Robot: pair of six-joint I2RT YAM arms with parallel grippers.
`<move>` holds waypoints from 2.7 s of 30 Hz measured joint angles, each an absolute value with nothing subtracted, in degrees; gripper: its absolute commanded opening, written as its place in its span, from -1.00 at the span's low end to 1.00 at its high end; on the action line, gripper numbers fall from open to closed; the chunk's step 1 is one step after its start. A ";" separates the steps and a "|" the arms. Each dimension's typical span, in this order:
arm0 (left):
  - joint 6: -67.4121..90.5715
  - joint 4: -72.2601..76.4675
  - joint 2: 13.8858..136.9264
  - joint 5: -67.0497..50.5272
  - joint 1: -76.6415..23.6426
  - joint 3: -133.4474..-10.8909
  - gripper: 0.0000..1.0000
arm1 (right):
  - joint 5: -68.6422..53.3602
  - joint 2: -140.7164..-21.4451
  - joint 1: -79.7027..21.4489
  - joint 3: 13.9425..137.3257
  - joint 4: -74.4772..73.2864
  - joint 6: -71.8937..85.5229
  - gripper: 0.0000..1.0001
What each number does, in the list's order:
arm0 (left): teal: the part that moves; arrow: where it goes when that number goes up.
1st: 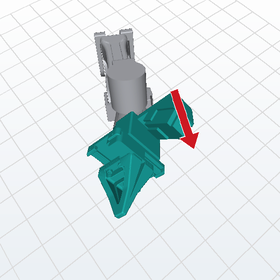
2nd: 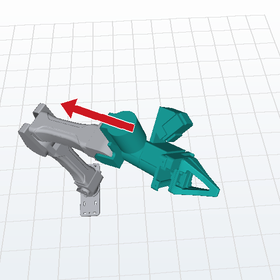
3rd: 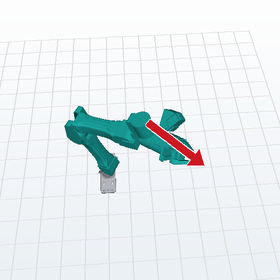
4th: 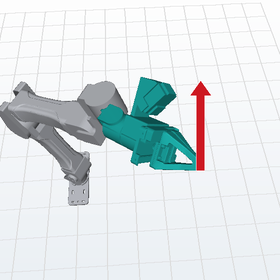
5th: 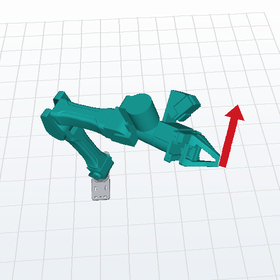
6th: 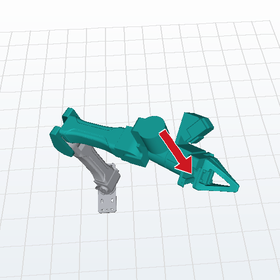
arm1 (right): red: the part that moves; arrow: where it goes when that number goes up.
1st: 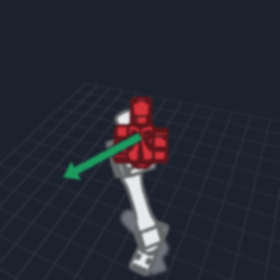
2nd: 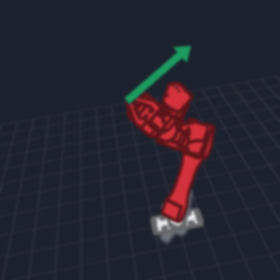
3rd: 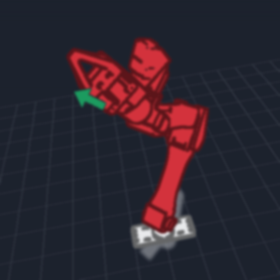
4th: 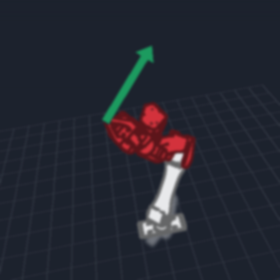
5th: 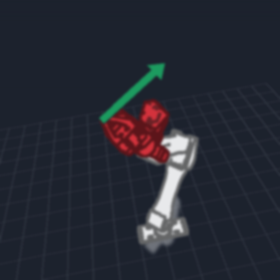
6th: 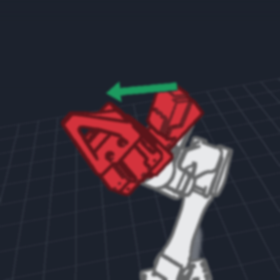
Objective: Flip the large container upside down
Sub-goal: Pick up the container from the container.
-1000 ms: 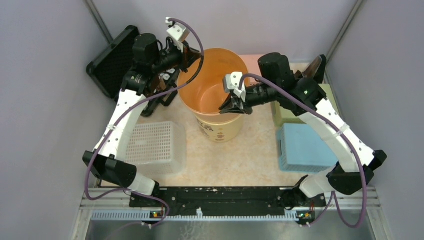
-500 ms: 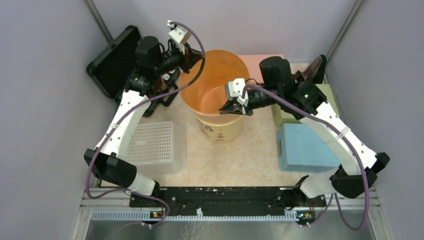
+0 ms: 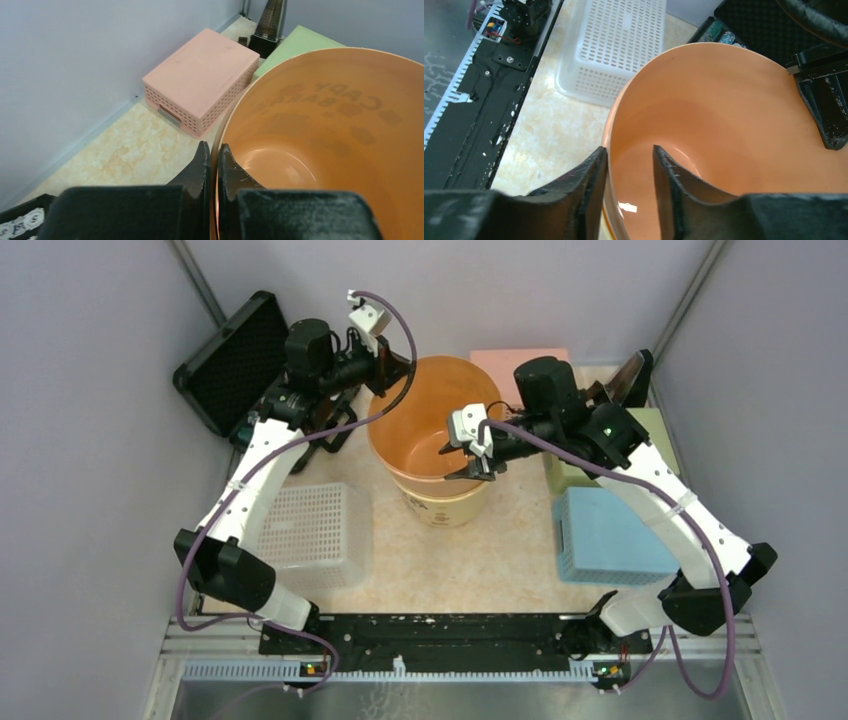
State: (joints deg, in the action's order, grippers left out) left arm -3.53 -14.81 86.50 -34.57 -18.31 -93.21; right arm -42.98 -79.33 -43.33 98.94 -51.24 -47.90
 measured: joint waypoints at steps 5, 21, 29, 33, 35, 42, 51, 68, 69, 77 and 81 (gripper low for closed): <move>-2.85 -15.97 86.78 -35.31 -19.25 -92.66 -1.00 | -42.52 -79.57 -43.33 98.61 -52.18 -49.50 0.26; -1.78 -18.96 86.78 -36.14 -20.60 -91.85 -1.00 | -33.41 -79.79 -47.90 93.01 -56.77 -52.97 0.30; -1.63 -18.13 86.78 -37.87 -21.26 -91.74 -1.00 | -30.26 -80.09 -50.57 92.97 -58.63 -52.25 -0.84; -1.69 -17.54 86.80 -38.37 -22.00 -91.74 -1.00 | -29.12 -80.64 -51.79 93.03 -59.57 -52.23 -1.00; -1.65 -17.74 86.89 -38.35 -21.67 -91.74 -0.81 | -28.71 -80.93 -51.88 93.49 -59.68 -52.36 -1.00; -0.54 -18.37 86.87 -37.06 -21.02 -92.55 0.31 | -26.70 -83.81 -51.99 98.24 -61.39 -52.45 -1.00; 0.38 -19.42 84.66 -34.92 -18.70 -95.70 0.98 | -21.19 -84.90 -51.20 105.91 -58.28 -51.88 -1.00; -5.23 -20.25 74.46 -31.46 -17.10 -91.77 0.98 | -17.67 -86.76 -51.20 110.61 -57.12 -49.41 -1.00; -5.87 -20.53 74.24 -31.03 -16.99 -91.37 0.98 | -17.56 -86.76 -51.20 111.39 -57.08 -49.28 -1.00; -10.68 -19.90 70.24 -32.38 -16.64 -89.65 0.98 | -16.71 -86.96 -51.22 118.78 -59.75 -47.75 -1.00; -15.14 -20.45 66.78 -35.55 -16.60 -88.16 0.98 | -14.96 -87.07 -51.22 121.27 -60.47 -47.18 -1.00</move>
State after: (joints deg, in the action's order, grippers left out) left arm -15.14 -20.45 66.78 -35.55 -16.60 -88.16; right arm -14.96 -87.07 -51.22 121.27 -60.47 -47.18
